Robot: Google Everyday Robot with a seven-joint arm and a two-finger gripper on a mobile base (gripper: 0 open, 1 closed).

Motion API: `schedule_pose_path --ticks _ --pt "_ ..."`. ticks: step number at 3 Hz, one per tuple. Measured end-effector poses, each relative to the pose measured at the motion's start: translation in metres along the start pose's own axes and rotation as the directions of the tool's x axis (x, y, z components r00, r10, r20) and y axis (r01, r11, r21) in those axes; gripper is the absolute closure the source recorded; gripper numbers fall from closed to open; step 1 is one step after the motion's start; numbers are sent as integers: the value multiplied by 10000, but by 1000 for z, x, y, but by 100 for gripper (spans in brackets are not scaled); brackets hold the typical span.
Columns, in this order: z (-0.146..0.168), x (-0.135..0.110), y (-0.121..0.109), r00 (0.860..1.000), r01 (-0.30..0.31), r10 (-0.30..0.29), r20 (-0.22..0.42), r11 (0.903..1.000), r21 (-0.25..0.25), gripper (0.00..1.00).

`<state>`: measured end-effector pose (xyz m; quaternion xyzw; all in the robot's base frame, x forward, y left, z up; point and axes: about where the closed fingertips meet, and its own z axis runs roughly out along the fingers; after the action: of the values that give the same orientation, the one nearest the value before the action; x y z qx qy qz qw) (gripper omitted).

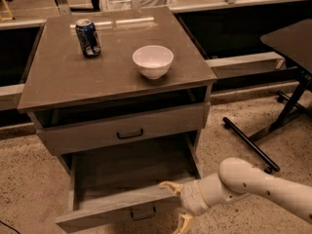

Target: Close middle drawer

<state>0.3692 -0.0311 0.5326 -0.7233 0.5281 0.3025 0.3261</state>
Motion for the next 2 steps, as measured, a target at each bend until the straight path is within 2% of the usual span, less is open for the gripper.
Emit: schedule_pose_path --ticks 1,2 --pt "28 54 27 9989 359 -349 315 9988 -322 50" --pt "46 75 30 9997 206 -201 132 9991 -367 73"
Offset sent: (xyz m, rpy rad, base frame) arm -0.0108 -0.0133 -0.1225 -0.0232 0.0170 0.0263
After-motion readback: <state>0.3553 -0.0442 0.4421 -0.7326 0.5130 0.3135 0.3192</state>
